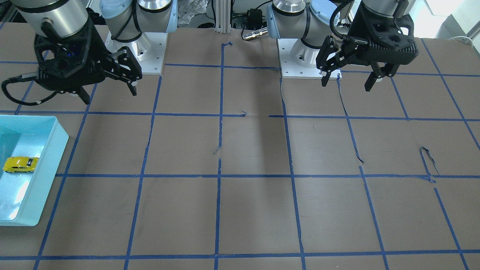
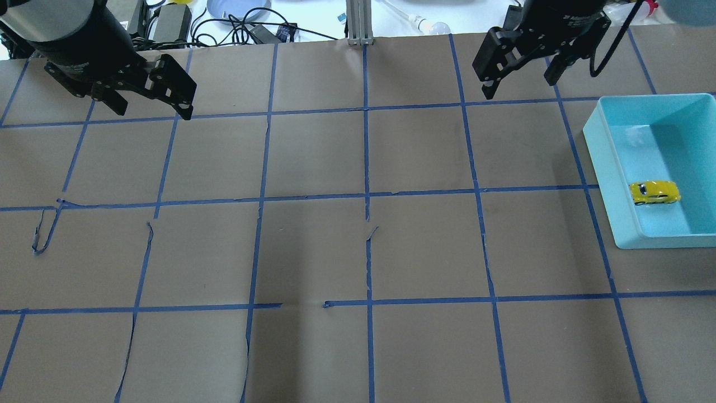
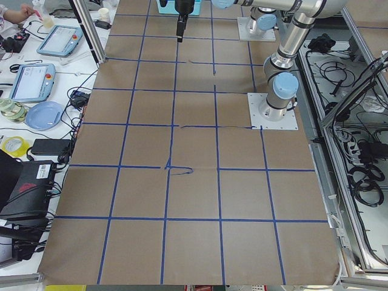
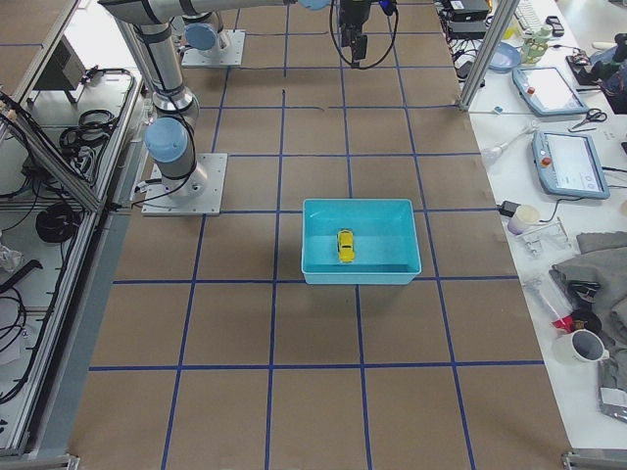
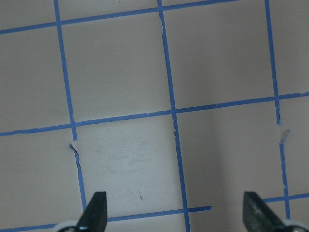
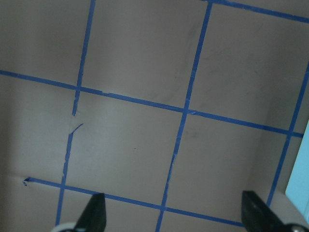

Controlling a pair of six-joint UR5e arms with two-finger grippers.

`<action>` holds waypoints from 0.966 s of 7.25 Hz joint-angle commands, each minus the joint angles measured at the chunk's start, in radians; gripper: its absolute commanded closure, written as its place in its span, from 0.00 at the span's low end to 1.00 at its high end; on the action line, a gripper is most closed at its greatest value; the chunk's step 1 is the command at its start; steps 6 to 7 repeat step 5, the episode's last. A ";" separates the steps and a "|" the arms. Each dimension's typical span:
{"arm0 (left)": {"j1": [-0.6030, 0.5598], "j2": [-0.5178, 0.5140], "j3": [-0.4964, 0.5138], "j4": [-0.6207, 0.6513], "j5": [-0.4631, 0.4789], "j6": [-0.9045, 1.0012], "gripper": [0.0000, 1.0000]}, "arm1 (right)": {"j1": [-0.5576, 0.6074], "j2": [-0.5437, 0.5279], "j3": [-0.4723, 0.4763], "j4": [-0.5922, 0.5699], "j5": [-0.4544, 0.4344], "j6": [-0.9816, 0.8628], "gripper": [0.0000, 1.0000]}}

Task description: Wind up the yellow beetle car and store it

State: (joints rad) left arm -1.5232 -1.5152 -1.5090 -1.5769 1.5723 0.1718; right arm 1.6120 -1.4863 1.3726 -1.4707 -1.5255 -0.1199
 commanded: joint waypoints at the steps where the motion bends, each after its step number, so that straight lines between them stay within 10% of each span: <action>1: 0.001 0.001 0.001 0.000 0.000 0.002 0.00 | 0.017 -0.002 0.000 -0.003 -0.010 0.192 0.00; 7: 0.001 0.003 0.001 0.000 0.000 0.000 0.00 | 0.017 -0.002 -0.001 -0.003 -0.019 0.210 0.00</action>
